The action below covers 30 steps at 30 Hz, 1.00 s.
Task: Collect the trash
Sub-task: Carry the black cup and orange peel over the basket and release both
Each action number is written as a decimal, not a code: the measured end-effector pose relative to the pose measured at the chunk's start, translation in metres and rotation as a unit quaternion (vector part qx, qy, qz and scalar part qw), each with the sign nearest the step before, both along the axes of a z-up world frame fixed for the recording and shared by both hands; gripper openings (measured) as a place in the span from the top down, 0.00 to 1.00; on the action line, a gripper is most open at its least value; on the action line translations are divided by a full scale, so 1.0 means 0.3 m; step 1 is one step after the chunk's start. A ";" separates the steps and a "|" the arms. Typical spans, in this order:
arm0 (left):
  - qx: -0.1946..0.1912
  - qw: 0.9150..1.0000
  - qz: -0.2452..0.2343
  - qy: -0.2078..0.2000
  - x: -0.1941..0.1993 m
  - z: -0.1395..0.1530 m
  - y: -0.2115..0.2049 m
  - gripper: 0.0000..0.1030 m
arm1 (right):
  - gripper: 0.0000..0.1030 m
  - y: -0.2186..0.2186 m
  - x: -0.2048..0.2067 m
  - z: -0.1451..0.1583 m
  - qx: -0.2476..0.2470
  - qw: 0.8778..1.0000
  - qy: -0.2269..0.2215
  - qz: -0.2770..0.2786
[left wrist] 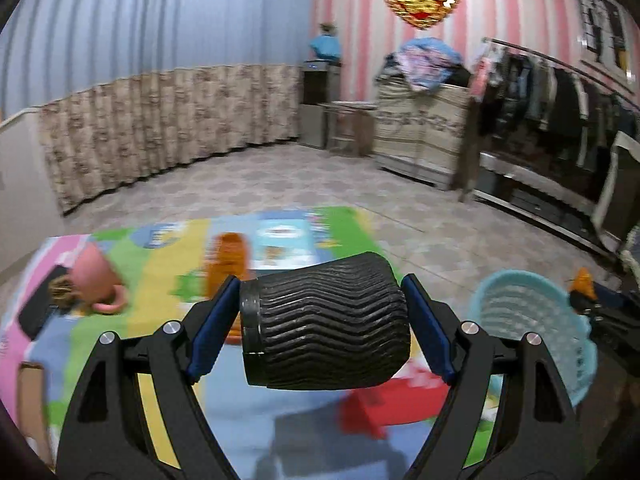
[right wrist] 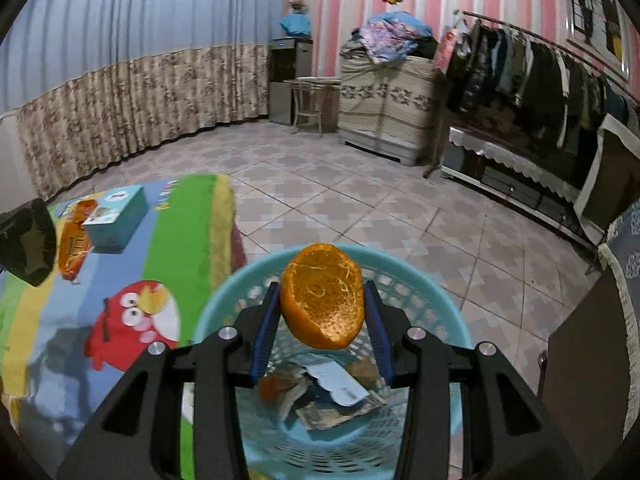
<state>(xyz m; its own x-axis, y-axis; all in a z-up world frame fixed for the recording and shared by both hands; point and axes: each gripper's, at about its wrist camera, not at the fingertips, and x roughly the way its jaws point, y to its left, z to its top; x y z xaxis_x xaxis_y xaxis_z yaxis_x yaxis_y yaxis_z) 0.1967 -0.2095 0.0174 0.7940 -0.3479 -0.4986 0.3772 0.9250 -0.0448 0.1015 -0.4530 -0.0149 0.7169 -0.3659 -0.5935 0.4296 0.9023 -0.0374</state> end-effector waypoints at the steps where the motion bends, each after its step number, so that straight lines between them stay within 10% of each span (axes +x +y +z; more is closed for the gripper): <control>1: -0.002 1.000 -0.009 0.002 -0.009 -0.004 -0.036 0.23 | 0.60 -0.030 -0.012 -0.008 0.002 1.000 0.002 -0.005; 16: 0.003 0.991 -0.134 0.025 -0.099 -0.103 -0.528 0.23 | 0.60 -0.282 -0.082 -0.086 0.066 0.996 -0.015 -0.059; 30: 0.014 0.996 -0.084 0.016 -0.037 -0.070 -0.425 0.12 | 0.60 -0.238 -0.047 -0.110 0.066 0.997 -0.002 -0.047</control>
